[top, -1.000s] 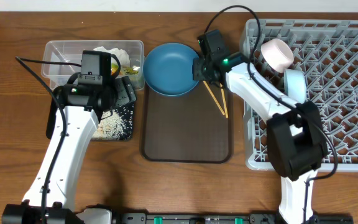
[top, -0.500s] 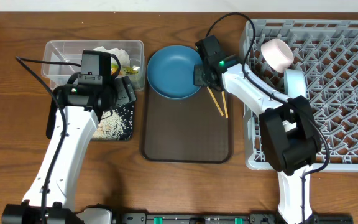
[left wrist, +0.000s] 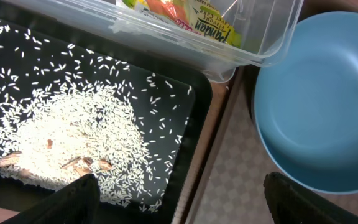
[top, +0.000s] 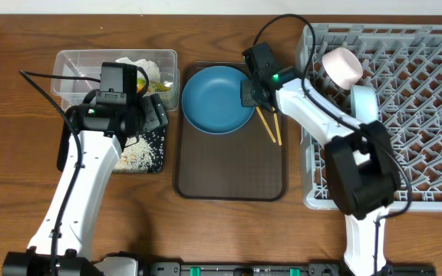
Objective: Sort waste into correct bins and load items into the dishwasher rack
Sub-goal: 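Grasp blue plate rim with right gripper, then lift blue plate with right gripper and stand it in rack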
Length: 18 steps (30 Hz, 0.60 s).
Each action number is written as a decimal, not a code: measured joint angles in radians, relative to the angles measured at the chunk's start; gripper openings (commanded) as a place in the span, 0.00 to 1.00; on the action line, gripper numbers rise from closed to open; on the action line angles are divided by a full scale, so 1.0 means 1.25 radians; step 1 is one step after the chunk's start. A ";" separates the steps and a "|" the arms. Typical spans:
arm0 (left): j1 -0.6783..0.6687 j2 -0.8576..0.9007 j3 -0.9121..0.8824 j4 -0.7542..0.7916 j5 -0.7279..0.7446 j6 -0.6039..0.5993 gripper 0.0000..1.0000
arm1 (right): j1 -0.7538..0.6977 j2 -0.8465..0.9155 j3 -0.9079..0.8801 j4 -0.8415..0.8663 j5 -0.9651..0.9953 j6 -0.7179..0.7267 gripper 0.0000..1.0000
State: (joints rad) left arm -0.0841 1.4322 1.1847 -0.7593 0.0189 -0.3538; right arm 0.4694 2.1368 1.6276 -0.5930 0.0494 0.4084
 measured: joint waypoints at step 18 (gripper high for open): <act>0.000 0.000 0.000 0.000 0.000 0.000 0.87 | -0.183 -0.487 -0.005 -0.031 0.290 -0.282 0.01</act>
State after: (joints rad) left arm -0.0841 1.4322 1.1847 -0.7593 0.0189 -0.3538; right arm 0.2405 1.5280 1.6211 -0.6315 0.4122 0.0555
